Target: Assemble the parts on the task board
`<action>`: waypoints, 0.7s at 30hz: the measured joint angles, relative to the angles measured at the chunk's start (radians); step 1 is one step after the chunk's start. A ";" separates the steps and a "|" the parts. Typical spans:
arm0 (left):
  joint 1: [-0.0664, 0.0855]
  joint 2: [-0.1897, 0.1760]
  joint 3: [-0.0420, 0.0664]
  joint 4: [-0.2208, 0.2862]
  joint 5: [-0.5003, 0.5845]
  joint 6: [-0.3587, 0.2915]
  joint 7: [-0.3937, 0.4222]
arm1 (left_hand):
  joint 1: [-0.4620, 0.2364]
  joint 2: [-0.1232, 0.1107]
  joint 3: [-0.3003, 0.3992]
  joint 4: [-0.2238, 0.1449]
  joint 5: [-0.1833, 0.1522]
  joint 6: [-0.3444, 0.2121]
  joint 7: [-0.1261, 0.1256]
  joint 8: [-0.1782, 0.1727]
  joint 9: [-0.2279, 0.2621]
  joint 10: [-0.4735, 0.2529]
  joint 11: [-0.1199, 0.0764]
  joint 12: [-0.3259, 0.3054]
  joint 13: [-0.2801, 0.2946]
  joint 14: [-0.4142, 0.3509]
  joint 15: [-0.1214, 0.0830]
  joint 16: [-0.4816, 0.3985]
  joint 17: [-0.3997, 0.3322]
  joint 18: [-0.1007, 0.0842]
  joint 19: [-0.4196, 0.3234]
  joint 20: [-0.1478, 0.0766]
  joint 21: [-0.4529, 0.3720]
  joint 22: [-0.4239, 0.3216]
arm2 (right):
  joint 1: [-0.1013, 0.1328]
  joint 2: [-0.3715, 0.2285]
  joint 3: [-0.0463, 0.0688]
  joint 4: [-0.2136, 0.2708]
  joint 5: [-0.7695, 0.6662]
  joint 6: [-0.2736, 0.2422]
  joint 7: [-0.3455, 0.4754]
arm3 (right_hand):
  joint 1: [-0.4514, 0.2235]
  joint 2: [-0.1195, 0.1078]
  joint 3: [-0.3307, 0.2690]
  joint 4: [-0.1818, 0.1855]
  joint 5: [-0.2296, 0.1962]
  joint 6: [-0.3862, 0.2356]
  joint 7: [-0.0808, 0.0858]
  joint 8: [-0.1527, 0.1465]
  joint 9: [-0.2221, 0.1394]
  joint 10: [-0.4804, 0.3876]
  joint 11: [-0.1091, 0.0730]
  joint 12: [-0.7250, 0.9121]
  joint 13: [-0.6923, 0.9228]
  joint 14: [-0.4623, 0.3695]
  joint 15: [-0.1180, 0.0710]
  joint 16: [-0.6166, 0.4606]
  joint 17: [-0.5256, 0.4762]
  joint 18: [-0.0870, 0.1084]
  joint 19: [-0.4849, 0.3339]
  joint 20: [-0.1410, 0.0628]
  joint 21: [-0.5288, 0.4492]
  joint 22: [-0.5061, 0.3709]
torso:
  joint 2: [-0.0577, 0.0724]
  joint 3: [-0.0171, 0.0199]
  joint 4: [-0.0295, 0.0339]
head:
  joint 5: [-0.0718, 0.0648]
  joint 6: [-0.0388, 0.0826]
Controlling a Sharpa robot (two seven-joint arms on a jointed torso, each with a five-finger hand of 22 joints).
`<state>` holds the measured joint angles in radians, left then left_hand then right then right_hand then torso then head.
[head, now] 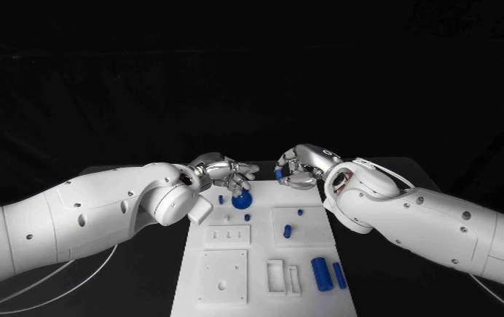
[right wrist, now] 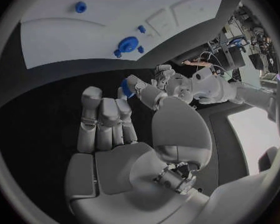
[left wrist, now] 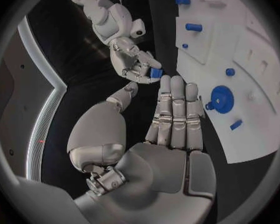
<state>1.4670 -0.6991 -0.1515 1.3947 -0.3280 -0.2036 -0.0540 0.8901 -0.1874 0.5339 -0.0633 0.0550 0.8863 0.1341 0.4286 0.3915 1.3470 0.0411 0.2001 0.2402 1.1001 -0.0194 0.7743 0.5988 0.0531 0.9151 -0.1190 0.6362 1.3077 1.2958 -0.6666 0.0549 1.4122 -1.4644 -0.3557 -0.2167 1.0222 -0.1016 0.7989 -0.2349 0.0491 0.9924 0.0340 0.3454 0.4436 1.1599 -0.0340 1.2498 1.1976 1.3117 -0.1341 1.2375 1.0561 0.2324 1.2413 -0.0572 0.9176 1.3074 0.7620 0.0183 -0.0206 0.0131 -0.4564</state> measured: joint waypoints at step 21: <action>0.000 0.044 -0.001 -0.020 -0.079 0.003 -0.102 | -0.006 -0.055 0.035 0.127 0.000 0.000 0.000 -0.015 -0.001 -0.022 0.007 -0.022 0.015 -0.022 0.015 -0.012 -0.015 0.000 -0.033 0.015 -0.005 0.000 | 0.001 0.069 -0.017 0.024 -0.058 0.041 -0.061 | -0.006 -0.007 0.005 0.005 -0.003 0.001 -0.001 0.000 0.000 0.000 0.000 0.000 0.001 0.000 0.000 0.000 0.000 0.000 0.000 0.000 0.000 0.000 | -0.023 0.0007 -0.0017 | 0.013 -0.017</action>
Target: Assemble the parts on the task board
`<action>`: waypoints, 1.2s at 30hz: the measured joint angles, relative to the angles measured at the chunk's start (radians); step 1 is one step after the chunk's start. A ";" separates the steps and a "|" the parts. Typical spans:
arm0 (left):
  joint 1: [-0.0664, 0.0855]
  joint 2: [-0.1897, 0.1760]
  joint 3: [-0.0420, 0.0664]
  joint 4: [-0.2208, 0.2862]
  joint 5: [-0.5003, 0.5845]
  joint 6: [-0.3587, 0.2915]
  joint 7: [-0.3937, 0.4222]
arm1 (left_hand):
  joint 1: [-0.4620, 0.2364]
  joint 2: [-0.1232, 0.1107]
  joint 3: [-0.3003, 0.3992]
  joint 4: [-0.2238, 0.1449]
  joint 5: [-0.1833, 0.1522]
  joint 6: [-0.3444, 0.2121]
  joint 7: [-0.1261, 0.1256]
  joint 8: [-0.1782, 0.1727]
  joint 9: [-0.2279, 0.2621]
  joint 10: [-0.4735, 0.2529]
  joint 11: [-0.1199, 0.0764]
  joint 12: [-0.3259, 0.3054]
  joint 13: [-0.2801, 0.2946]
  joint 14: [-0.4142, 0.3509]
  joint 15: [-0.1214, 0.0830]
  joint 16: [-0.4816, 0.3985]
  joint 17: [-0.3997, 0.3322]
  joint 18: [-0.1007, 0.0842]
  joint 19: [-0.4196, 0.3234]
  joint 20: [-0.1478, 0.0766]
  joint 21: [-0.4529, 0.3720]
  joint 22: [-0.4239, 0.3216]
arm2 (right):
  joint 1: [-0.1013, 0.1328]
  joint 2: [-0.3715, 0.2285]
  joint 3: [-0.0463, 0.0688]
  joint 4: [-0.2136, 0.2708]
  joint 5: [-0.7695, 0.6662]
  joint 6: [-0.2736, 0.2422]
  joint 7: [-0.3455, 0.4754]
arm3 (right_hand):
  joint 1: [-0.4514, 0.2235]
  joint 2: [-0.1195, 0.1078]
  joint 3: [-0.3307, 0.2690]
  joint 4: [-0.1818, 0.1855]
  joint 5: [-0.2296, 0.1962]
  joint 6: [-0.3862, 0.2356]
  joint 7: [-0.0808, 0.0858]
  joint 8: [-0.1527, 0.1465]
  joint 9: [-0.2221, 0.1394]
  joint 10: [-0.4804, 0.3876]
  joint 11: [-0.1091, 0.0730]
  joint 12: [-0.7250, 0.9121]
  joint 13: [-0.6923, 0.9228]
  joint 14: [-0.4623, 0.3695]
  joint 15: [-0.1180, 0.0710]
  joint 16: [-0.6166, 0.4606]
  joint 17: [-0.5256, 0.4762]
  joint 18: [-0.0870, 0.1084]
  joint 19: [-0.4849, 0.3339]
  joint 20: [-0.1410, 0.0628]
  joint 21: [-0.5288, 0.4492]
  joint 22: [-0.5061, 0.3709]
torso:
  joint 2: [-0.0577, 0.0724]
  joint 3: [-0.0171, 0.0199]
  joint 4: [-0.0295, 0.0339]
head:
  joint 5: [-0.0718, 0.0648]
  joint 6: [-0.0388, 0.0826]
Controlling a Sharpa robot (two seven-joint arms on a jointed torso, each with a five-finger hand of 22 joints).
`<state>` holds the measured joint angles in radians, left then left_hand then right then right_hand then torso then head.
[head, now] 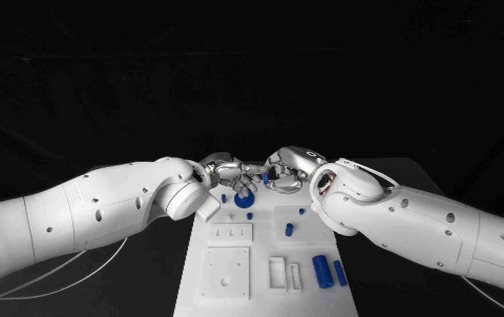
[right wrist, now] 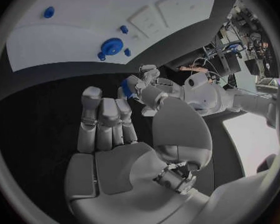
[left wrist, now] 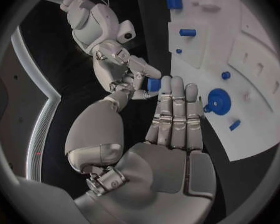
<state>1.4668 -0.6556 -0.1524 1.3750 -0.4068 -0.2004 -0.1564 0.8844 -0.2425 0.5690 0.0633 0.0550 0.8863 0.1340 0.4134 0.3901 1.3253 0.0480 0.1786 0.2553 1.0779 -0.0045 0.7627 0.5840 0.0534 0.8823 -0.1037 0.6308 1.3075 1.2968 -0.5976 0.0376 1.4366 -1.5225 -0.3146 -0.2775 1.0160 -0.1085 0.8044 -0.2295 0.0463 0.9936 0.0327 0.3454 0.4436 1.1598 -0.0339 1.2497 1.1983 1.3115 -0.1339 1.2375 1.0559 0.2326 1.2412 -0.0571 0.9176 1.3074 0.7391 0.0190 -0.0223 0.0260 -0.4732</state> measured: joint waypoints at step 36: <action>-0.001 0.016 -0.003 -0.013 -0.042 0.036 -0.057 | 0.112 0.126 -0.075 -0.069 0.000 0.038 -0.012 -0.002 0.009 0.009 -0.009 -0.001 0.029 0.000 0.000 0.005 -0.004 -0.010 -0.004 -0.004 0.004 0.001 | 0.001 0.023 -0.014 0.007 -0.016 0.020 -0.021 | -0.002 -0.011 0.006 0.000 0.000 0.003 -0.002 0.000 0.000 0.003 0.004 0.000 0.003 0.000 0.000 0.000 0.000 0.000 0.000 0.000 0.000 0.000 | 0.003 -0.0012 -0.0014 | 0.000 -0.002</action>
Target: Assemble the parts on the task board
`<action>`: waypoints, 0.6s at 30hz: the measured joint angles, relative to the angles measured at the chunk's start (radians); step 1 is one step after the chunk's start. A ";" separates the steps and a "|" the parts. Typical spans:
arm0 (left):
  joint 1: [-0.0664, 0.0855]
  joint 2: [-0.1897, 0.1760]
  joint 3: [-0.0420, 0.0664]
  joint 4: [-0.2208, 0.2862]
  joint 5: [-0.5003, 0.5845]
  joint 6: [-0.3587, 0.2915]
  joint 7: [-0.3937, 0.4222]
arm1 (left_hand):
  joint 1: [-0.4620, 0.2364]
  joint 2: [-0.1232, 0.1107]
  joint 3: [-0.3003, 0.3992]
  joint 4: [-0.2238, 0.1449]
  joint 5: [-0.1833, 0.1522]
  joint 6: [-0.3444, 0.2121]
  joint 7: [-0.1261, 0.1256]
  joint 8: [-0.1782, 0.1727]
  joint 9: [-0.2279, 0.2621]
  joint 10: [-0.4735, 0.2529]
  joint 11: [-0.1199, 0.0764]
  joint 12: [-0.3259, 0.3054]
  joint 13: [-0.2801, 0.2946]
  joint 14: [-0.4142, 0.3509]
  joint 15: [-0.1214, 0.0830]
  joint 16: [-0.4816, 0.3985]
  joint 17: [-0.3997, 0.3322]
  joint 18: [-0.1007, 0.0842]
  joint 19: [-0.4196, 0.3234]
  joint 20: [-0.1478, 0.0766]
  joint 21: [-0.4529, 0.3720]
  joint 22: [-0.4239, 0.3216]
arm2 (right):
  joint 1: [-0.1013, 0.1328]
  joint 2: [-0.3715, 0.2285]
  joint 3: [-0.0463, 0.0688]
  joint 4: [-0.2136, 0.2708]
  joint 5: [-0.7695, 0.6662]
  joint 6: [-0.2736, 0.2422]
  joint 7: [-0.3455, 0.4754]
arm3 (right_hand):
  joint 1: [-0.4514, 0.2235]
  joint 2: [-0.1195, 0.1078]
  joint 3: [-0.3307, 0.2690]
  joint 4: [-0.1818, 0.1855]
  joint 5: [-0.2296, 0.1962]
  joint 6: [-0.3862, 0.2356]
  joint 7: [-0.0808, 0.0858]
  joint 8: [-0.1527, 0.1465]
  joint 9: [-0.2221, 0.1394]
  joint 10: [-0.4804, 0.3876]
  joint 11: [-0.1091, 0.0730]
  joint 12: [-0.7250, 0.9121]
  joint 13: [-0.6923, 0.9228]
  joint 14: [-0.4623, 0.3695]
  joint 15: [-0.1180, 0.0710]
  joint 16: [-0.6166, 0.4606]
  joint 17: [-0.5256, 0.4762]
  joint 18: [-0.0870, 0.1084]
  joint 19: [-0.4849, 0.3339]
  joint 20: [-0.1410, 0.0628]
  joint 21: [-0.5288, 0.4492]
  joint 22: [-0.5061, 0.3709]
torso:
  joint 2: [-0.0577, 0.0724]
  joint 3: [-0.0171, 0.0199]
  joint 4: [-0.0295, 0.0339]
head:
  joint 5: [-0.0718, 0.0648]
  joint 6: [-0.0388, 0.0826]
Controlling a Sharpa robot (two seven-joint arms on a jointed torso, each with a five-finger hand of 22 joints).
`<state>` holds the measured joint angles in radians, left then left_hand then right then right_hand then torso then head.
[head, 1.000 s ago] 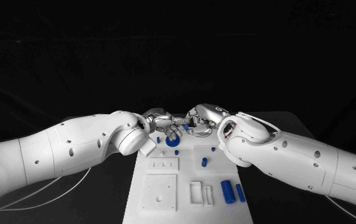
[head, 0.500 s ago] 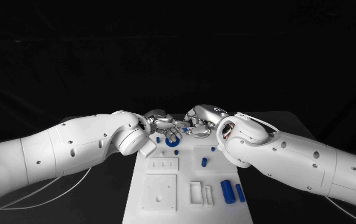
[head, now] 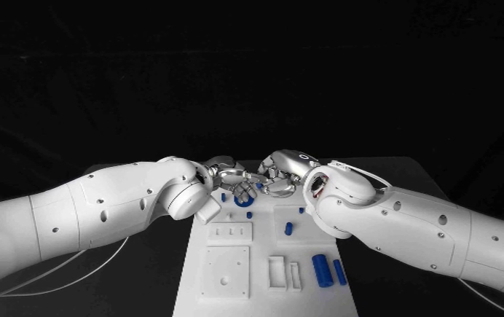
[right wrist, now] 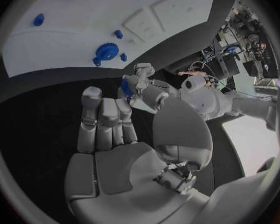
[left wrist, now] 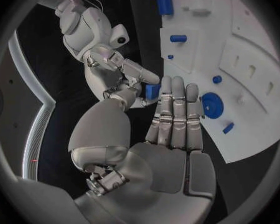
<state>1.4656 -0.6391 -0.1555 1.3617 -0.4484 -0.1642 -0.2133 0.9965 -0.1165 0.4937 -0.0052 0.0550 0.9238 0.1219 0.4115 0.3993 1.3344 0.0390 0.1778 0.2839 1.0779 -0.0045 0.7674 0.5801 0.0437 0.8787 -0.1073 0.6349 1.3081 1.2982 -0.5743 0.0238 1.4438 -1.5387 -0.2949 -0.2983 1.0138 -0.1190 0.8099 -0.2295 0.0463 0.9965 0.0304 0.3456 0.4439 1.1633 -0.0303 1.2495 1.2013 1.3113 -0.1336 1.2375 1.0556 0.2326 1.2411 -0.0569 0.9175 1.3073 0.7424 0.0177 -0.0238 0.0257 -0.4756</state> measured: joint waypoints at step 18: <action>0.000 0.002 0.000 -0.006 -0.004 0.001 -0.003 | 0.052 0.081 0.064 -0.088 -0.005 0.063 -0.016 0.014 0.005 0.058 -0.025 0.016 0.025 0.014 -0.014 0.023 0.000 0.010 0.002 -0.002 0.015 0.000 | 0.000 0.002 -0.004 -0.001 -0.003 0.006 -0.004 | 0.005 0.000 0.003 0.003 0.004 0.001 -0.001 0.000 0.000 0.000 0.000 0.000 0.000 0.000 0.000 0.000 0.000 0.000 0.000 0.000 0.000 0.000 | 0.001 0.0000 -0.0006 | 0.000 -0.004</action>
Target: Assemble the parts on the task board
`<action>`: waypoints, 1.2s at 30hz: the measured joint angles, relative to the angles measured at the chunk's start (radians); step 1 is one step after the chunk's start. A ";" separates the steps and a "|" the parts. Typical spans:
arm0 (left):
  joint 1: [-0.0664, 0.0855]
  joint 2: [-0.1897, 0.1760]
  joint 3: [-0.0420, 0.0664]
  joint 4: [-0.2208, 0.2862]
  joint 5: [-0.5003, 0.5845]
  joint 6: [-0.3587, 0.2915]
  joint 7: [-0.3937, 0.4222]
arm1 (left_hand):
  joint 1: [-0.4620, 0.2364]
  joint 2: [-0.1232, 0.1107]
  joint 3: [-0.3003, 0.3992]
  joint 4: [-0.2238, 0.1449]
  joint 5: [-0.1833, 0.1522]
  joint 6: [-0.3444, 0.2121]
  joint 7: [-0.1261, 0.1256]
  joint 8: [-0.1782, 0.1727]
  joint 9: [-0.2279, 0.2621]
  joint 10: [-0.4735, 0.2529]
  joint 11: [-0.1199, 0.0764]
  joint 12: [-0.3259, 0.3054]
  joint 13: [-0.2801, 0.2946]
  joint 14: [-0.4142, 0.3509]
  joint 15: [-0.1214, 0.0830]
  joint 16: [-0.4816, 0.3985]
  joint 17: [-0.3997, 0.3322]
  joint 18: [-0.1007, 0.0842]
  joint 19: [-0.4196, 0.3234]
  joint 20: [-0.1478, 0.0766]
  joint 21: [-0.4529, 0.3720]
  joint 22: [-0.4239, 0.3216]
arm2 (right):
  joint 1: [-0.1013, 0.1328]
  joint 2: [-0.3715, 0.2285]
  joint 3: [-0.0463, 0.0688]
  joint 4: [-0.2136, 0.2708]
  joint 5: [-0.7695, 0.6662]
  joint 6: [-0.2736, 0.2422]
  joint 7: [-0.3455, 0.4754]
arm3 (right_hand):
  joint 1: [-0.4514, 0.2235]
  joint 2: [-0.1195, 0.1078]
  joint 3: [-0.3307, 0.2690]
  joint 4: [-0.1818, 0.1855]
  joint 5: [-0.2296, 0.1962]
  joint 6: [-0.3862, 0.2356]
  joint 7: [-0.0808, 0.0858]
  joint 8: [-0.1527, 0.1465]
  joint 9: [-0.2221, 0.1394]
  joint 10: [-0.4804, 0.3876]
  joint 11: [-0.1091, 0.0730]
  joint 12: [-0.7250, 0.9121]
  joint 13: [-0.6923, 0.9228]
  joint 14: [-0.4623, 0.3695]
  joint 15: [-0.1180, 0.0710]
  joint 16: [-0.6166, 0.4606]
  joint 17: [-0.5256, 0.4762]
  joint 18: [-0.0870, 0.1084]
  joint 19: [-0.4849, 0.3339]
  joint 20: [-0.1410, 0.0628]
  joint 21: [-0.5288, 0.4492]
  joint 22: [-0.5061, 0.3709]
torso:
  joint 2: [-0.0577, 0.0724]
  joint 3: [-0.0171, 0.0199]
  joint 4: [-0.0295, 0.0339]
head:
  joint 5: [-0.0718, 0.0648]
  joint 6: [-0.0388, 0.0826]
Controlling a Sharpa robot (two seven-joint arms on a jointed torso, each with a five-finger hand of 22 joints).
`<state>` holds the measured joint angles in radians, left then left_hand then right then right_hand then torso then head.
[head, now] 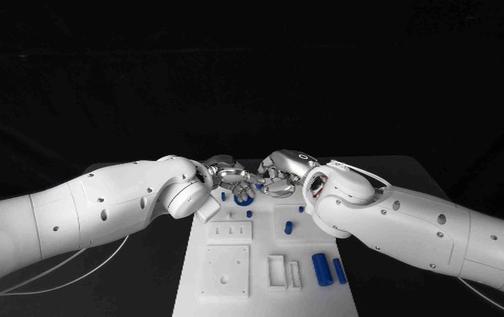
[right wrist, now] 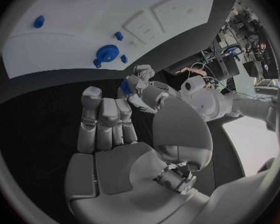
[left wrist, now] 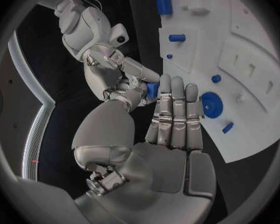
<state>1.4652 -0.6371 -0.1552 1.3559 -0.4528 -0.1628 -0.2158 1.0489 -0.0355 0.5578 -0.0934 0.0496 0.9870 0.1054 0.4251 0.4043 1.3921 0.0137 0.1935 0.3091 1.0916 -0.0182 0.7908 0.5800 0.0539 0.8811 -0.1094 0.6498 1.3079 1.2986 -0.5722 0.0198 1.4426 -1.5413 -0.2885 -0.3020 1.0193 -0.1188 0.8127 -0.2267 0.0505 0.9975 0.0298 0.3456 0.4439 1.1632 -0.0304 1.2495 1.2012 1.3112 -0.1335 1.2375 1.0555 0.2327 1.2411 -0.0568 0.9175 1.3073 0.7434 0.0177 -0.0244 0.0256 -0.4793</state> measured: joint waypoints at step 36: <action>0.001 -0.001 -0.001 -0.009 -0.045 -0.010 -0.003 | -0.060 -0.017 0.079 -0.071 0.141 0.069 -0.009 0.022 0.114 0.075 -0.046 0.100 0.092 0.073 -0.061 0.116 0.034 -0.002 0.068 -0.028 0.116 0.000 | -0.002 -0.028 -0.004 -0.006 0.070 -0.044 0.018 | -0.103 -0.136 -0.204 0.037 0.047 -0.055 0.076 -0.064 -0.010 -0.129 0.040 -0.109 -0.073 -0.029 0.036 -0.040 -0.015 -0.011 -0.037 -0.002 -0.033 0.000 | 0.000 0.0012 -0.0009 | 0.003 -0.007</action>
<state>1.4658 -0.6385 -0.1562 1.3472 -0.4981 -0.1732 -0.2186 0.9891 -0.0529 0.6370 -0.1648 0.1907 1.0564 0.0963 0.4467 0.5185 1.4668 -0.0326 0.2939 0.4009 1.1642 -0.0794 0.9069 0.6141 0.0515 0.9494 -0.1374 0.7660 1.3074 1.2968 -0.6004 0.0160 1.4363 -1.4716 -0.3320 -0.2844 0.9164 -0.2553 0.6085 -0.1897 0.0977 0.9429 0.1062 0.2816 0.4339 1.0345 0.0101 1.1407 1.1286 1.2819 -0.0974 1.1977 1.0407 0.2221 1.2045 -0.0587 0.8843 1.3073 0.7436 0.0190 -0.0252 0.0290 -0.4867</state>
